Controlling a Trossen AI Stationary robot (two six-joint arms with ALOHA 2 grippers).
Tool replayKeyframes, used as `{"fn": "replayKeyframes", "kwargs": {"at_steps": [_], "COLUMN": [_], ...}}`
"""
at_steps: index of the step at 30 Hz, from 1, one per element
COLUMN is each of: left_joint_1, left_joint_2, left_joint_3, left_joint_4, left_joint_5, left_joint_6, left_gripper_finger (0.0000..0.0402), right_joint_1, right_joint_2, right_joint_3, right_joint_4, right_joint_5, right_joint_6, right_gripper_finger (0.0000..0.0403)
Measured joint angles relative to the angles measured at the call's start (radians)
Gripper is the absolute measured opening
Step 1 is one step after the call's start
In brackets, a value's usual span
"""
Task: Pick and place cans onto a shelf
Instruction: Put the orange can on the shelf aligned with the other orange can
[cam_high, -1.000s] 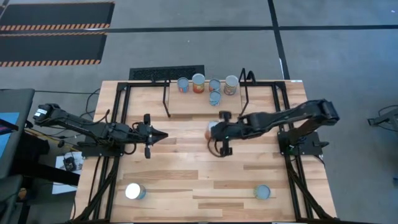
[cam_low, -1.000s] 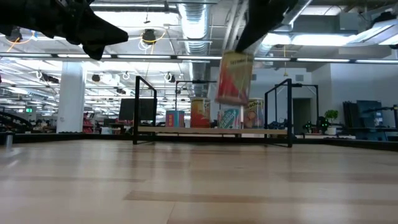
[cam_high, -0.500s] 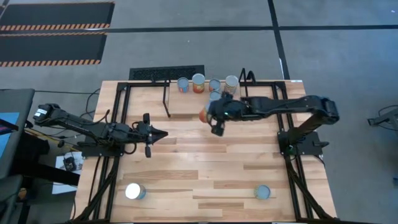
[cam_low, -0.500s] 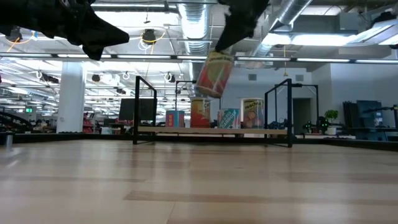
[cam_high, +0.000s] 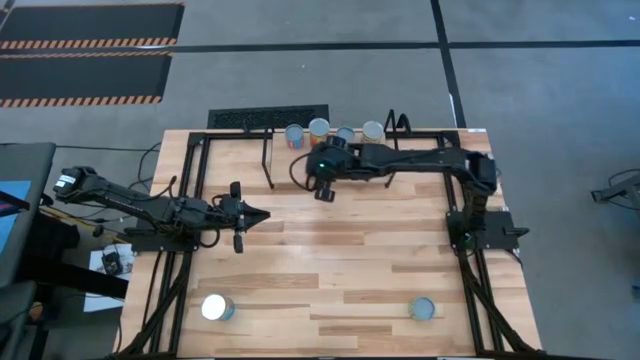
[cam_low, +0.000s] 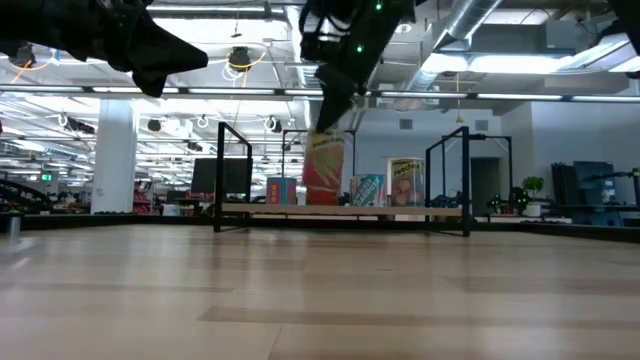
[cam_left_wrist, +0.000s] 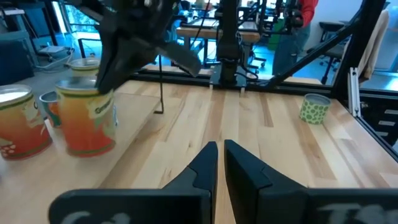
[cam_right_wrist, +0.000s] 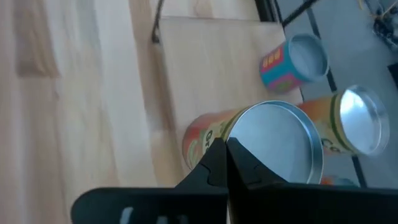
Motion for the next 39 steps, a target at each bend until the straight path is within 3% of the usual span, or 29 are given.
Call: {"fn": "replayKeyframes", "kwargs": {"at_steps": [17, 39], "left_joint_1": [0.0, 0.0], "left_joint_2": [0.0, 0.0], "left_joint_3": [0.0, 0.0], "left_joint_4": [-0.012, -0.013], "left_joint_5": [0.006, 0.006], "left_joint_6": [-0.004, -0.011], "left_gripper_finger": [0.0018, 0.0018], "right_joint_1": [-0.071, -0.12], "right_joint_2": [0.079, 0.079], "right_joint_3": [0.017, 0.017], "right_joint_4": [0.024, 0.076], "right_joint_5": [0.03, 0.026], "right_joint_6": [-0.047, -0.057], "right_gripper_finger": [0.0007, 0.0065]}}
